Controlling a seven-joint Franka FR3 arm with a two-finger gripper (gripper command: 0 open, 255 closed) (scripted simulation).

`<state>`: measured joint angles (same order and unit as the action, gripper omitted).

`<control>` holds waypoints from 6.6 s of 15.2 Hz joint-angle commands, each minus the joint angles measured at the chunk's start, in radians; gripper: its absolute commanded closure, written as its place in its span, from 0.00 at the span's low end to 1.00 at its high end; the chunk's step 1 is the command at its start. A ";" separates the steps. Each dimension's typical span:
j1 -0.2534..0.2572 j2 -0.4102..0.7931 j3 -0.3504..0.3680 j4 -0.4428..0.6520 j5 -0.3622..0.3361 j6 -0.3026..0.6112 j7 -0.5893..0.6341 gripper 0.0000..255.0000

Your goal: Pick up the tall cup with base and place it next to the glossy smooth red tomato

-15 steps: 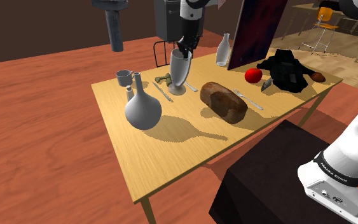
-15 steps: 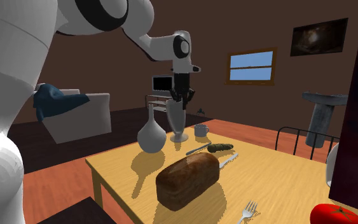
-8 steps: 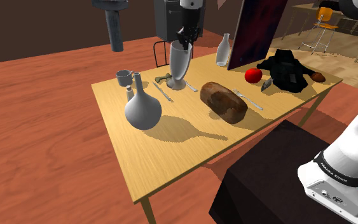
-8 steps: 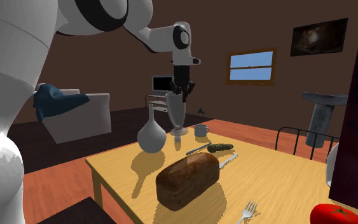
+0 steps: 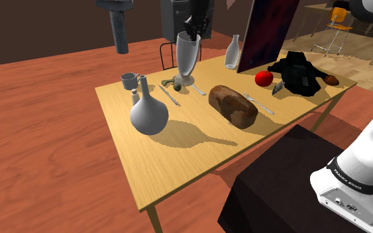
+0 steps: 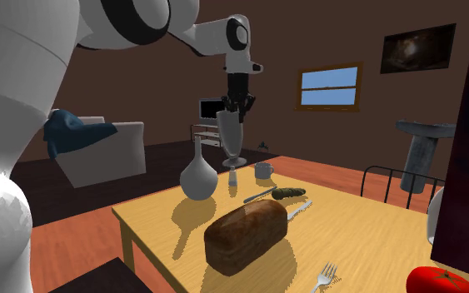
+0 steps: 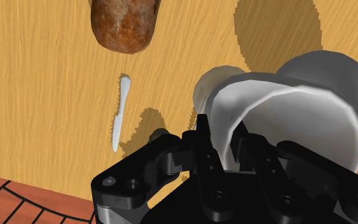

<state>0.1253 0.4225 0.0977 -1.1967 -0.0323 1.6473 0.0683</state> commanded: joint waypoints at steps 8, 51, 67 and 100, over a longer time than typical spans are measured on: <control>0.008 0.062 -0.001 0.228 -0.005 -0.165 -0.001 1.00; -0.497 -0.294 -0.308 -0.227 0.086 -0.081 -0.795 1.00; -0.490 -0.329 -0.304 -0.489 0.080 0.146 -0.797 1.00; -0.494 -0.216 -0.298 -0.798 0.117 0.564 -0.830 1.00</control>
<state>-0.3685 0.2003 -0.2007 -1.9879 0.0824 2.1975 -0.7607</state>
